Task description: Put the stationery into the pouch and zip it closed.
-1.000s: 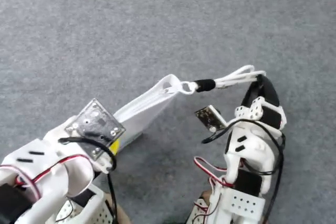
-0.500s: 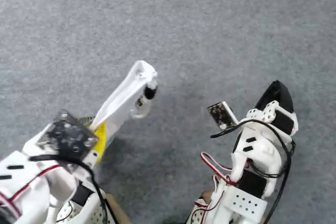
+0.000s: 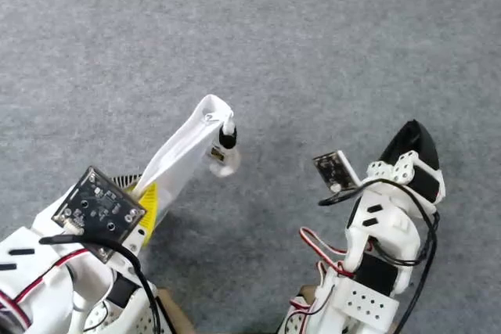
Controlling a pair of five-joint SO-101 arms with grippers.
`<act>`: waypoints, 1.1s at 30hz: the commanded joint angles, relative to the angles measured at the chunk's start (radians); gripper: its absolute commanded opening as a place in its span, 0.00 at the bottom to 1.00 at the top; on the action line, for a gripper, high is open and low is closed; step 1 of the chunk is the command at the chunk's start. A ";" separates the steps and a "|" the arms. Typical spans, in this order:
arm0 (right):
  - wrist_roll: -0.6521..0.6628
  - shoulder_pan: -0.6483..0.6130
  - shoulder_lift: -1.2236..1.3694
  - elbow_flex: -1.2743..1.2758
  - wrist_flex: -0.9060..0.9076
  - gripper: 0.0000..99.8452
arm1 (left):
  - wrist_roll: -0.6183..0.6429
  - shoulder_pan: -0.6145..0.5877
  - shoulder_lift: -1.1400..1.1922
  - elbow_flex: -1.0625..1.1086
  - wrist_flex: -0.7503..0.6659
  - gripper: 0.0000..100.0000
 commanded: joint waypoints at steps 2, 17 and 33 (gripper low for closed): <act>-0.138 -0.025 -0.001 -0.004 -0.084 0.01 | 0.023 -0.001 0.049 0.059 -0.149 0.03; -0.519 -0.083 -0.004 -0.013 -0.104 0.01 | 0.304 0.001 0.638 -0.019 -0.566 0.03; -0.667 -0.184 -0.005 -0.211 0.414 0.12 | 0.359 -0.012 0.859 -0.081 -0.539 0.19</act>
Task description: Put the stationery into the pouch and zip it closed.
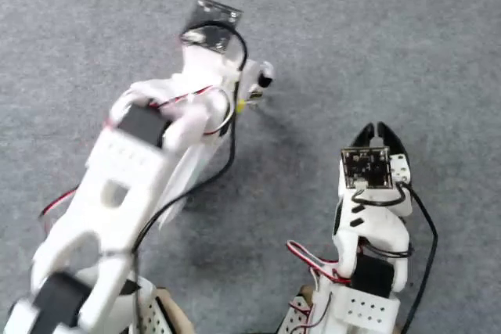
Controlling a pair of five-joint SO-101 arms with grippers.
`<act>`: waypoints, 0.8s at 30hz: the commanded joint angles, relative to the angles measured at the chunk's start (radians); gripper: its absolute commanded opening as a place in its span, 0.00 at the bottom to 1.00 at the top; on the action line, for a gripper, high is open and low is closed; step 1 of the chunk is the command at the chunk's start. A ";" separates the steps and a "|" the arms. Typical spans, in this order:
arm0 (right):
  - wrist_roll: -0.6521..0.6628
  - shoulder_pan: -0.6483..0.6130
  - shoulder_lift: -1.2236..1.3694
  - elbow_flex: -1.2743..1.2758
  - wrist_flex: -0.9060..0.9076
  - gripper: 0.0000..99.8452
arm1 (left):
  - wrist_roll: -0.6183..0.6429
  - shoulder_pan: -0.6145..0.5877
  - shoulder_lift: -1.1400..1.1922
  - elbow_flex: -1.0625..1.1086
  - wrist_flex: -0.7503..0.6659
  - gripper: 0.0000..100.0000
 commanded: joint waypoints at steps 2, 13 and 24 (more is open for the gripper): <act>-0.012 -0.029 -0.005 -0.105 0.091 0.12 | 0.008 -0.025 -0.009 -0.022 0.014 0.20; -0.014 -0.054 0.002 -0.168 0.104 0.13 | 0.002 -0.213 -0.009 -0.054 0.081 0.26; -0.063 -0.187 0.002 -0.266 0.313 0.13 | -0.002 -0.375 -0.127 -0.054 0.313 0.26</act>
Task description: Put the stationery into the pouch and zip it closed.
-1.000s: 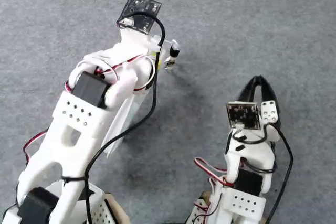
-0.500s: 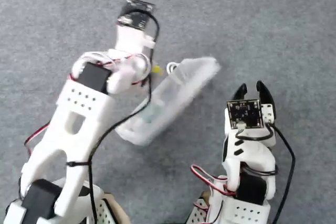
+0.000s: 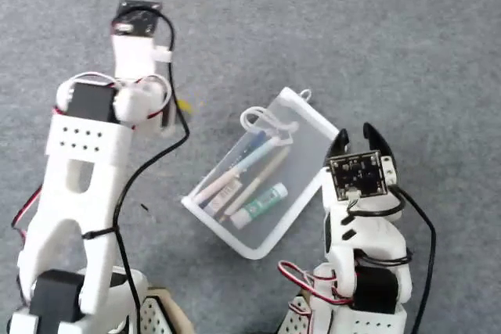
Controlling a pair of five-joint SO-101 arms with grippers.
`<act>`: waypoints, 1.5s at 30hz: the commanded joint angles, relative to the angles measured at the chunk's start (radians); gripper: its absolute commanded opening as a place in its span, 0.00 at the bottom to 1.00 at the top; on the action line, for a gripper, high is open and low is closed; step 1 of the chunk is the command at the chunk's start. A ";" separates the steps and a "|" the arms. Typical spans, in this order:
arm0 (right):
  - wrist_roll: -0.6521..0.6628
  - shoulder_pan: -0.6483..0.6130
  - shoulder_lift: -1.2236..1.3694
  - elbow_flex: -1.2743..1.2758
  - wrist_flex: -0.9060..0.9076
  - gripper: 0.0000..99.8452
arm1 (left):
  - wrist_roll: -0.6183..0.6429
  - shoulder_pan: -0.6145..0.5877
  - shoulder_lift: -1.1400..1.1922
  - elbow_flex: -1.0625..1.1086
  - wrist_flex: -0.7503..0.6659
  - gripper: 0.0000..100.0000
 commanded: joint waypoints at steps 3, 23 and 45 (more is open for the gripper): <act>0.086 -0.012 -0.005 -0.064 0.060 0.13 | -0.052 -0.082 -0.244 0.070 0.021 0.26; 0.124 -0.009 -0.008 0.007 0.264 0.12 | -0.152 -0.203 -0.916 0.906 -0.201 0.24; 0.130 0.061 -0.008 0.193 0.307 0.12 | -0.356 -0.205 -1.335 1.340 -0.203 0.20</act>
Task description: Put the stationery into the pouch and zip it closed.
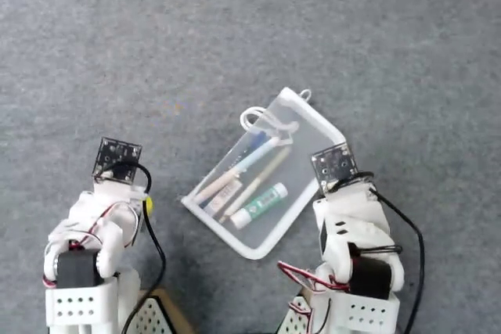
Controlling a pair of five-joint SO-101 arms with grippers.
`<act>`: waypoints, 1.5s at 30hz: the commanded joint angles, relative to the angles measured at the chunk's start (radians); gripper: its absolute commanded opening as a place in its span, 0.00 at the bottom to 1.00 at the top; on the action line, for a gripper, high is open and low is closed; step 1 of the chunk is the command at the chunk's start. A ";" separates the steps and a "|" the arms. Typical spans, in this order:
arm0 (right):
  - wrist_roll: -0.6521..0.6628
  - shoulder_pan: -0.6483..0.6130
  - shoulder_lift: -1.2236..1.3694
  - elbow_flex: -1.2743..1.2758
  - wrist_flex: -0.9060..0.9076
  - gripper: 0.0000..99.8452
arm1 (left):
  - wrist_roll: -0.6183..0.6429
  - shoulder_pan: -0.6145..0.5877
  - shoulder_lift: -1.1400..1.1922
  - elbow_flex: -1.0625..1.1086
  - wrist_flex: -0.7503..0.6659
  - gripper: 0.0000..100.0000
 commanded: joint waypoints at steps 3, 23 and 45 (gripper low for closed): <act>-0.005 0.009 -0.008 0.056 0.005 0.12 | -0.009 -0.024 -0.144 0.113 -0.012 0.20; -0.006 0.002 0.001 0.151 0.072 0.12 | -0.002 -0.166 -0.149 0.282 -0.009 0.20; -0.126 -0.049 0.002 0.151 0.060 0.01 | 0.328 -0.163 -0.147 0.282 -0.014 0.10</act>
